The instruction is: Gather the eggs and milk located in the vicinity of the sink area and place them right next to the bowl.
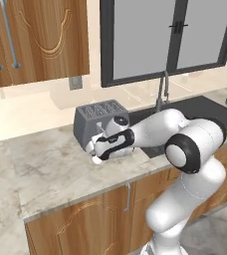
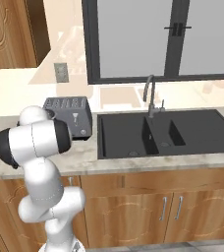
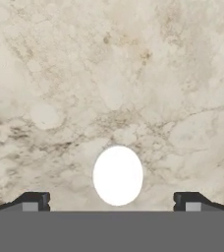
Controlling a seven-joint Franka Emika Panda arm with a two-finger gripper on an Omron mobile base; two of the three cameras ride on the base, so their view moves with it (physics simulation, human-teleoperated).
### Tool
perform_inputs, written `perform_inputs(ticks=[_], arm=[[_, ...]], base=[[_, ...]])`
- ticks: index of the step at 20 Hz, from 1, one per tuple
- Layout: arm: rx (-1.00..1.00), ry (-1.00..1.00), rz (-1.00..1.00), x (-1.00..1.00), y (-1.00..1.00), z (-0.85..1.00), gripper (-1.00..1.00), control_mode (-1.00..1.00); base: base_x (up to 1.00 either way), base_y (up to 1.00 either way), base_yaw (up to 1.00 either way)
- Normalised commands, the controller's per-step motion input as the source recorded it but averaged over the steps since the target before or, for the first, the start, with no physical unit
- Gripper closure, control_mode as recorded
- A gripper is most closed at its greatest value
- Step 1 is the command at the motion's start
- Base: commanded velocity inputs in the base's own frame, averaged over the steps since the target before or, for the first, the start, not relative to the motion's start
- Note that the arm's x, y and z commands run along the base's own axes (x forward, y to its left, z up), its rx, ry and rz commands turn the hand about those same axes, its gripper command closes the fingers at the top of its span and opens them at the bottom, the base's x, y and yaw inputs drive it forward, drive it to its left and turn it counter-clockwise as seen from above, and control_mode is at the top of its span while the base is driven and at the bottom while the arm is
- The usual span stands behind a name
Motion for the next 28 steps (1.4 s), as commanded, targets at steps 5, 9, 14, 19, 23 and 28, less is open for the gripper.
perform_inputs(ticks=[5, 9, 14, 19, 23, 28], arm=[[0.00, 0.15, 0.00, 0.11, 0.22, -0.06, -1.00, -1.00], [-0.01, 0.12, 0.00, 0.11, 0.23, -0.09, -1.00, -1.00], [-0.06, 0.05, 0.00, 0.02, 0.03, -0.31, -1.00, -1.00], [-0.07, 0.00, 0.00, 0.01, 0.00, -0.28, -1.00, -1.00], [-0.04, 0.00, 0.02, 0.15, 0.00, -0.16, -1.00, -1.00], [-0.07, 0.00, 0.01, 0.19, 0.12, -0.12, 1.00, -1.00]], base=[[0.00, 0.00, 0.00], [0.00, 0.00, 0.00], [0.00, 0.00, 0.00], [0.00, 0.00, 0.00], [0.00, 0.00, 0.00], [0.00, 0.00, 0.00]])
